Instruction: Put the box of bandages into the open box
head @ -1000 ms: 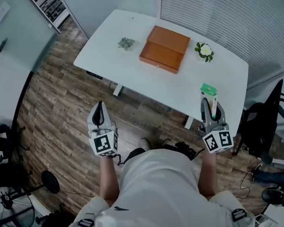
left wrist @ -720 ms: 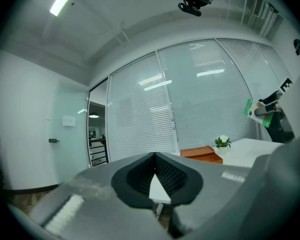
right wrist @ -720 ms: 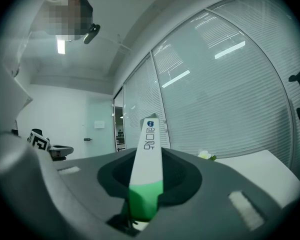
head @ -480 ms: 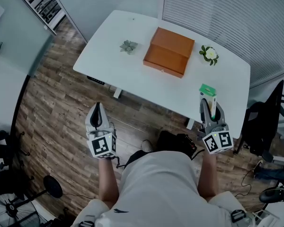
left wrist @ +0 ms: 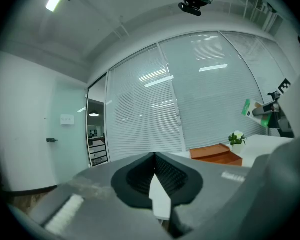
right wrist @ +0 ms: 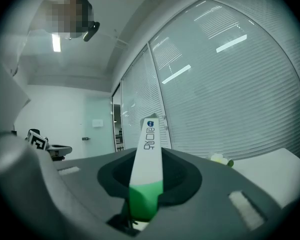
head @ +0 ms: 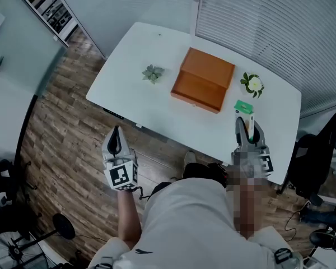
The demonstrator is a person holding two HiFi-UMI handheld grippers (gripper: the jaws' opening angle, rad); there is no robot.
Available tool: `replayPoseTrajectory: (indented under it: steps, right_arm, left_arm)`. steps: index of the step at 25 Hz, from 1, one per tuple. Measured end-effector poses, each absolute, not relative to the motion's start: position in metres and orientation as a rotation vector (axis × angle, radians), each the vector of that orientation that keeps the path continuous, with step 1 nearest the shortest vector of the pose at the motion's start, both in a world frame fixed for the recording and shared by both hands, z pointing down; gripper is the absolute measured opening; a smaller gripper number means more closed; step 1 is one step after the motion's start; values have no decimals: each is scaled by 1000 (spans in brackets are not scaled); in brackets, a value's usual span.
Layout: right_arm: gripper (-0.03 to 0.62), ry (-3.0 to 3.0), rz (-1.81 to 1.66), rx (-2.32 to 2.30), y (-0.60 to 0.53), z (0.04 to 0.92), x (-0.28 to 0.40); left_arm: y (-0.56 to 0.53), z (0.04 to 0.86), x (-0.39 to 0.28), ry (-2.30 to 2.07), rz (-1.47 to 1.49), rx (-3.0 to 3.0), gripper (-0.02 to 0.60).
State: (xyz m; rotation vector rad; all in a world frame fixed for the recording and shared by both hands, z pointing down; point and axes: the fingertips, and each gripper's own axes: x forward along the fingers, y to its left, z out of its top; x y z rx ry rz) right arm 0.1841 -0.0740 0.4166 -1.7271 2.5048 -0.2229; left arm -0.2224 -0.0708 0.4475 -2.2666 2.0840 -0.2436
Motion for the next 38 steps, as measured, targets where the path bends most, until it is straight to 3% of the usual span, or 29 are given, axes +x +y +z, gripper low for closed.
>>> replayPoseTrajectory:
  steps: [13,27,31,36,38]
  right_arm:
    - [87,2528,-231,-1650,-178,410,196]
    - [87,2657,-74,-1852,-214,434,174]
    - [87,2819,149,-1962,-227,444,158]
    - [87,3230,865,-2046,-239,481,130]
    - [87,3397,1000,-1956,-244,506,122]
  left_arm:
    - [-154,438,-212,2136,-281,-2197,5]
    - [-194,447,-224,2085,-278,-2246,5]
    - [-192,456,-233,2090,-298,-2247,5]
    - [-192,460,-245,2105,-302,-2234,5]
    - [-192,462,-250,2114,-304,-2228,5]
